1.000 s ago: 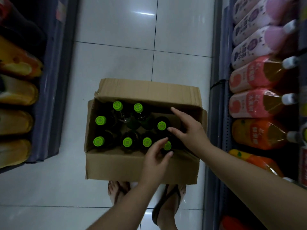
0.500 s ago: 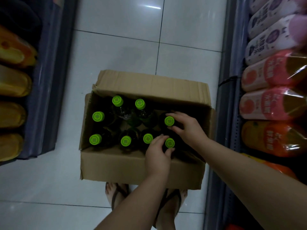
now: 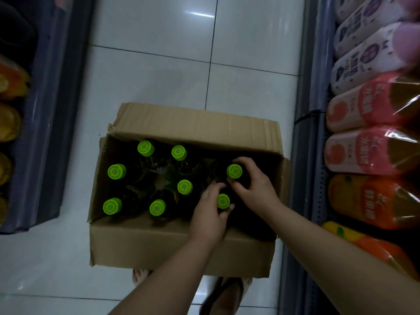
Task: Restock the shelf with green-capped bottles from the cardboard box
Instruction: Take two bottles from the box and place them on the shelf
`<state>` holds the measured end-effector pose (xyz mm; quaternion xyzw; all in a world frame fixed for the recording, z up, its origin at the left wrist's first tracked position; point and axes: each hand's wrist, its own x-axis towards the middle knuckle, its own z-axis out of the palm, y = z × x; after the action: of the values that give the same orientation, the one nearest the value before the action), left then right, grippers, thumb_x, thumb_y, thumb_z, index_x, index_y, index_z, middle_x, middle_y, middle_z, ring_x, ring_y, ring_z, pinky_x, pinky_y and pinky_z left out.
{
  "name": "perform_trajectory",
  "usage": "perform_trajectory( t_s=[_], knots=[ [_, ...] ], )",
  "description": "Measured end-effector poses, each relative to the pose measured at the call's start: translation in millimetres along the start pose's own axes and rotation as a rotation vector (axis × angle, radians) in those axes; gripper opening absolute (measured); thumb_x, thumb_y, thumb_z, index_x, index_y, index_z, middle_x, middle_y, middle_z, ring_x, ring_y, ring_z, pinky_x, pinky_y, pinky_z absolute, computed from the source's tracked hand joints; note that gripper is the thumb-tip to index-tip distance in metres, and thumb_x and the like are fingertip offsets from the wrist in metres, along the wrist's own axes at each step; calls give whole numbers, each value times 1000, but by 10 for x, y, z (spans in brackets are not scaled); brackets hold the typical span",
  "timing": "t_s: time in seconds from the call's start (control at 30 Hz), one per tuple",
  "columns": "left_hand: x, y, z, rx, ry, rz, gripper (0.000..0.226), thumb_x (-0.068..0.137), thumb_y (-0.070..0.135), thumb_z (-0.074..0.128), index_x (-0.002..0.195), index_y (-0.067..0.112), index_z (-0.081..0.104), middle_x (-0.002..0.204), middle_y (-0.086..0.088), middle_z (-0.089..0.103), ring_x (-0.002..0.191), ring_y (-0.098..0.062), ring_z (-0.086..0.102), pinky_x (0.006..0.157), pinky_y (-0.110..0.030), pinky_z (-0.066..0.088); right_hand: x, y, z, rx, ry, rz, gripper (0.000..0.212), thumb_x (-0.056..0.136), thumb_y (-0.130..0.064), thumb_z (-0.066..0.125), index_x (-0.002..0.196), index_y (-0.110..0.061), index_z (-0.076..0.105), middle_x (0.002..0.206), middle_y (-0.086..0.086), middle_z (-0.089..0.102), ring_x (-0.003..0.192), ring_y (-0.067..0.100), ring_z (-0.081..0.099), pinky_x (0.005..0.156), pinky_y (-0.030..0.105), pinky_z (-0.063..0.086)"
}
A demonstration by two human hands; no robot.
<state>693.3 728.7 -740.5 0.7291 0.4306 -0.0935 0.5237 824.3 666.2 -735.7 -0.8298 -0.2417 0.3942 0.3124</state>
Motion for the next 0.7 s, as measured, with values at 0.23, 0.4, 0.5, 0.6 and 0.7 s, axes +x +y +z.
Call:
perform_trajectory(
  t_s=[0.23, 0.4, 0.5, 0.6, 0.7],
  knots=[
    [-41, 32, -83, -96, 49, -17, 50, 77, 8, 75, 124, 14, 60, 142, -4, 50, 132, -12, 42, 101, -7, 23, 40, -136, 88, 19, -32, 0, 47, 90, -16, 62, 132, -33, 52, 128, 3, 46, 123, 17, 45, 100, 20, 32],
    [-205, 166, -386, -80, 101, 35, 47, 76, 20, 78, 119, 30, 62, 138, 10, 53, 121, 0, 45, 92, -5, 31, -170, -336, -169, 90, 35, -84, 39, 88, -10, 64, 123, -27, 61, 141, -11, 44, 132, 1, 36, 101, 3, 26],
    [-358, 421, -738, 0, 99, 75, 47, 73, 34, 78, 116, 40, 62, 134, 19, 55, 122, -3, 51, 93, -21, 42, -379, -602, -453, 147, 49, -135, 43, 88, -5, 63, 125, -25, 58, 144, -7, 46, 138, 5, 35, 114, 22, 29],
    [-573, 731, -1078, 64, 92, 153, 45, 71, 40, 78, 114, 42, 63, 129, 21, 59, 118, -4, 55, 91, -24, 46, -626, -951, -755, 137, 97, -193, 43, 87, 0, 62, 124, -21, 57, 136, -3, 53, 131, 13, 45, 111, 36, 37],
    [-848, 1142, -1363, -7, 126, 239, 42, 71, 38, 79, 110, 43, 64, 122, 22, 63, 113, -1, 57, 88, -22, 47, -912, -1354, -1103, 160, 182, -242, 39, 87, 2, 62, 124, -10, 59, 130, 4, 57, 125, 15, 50, 107, 40, 41]
  ],
)
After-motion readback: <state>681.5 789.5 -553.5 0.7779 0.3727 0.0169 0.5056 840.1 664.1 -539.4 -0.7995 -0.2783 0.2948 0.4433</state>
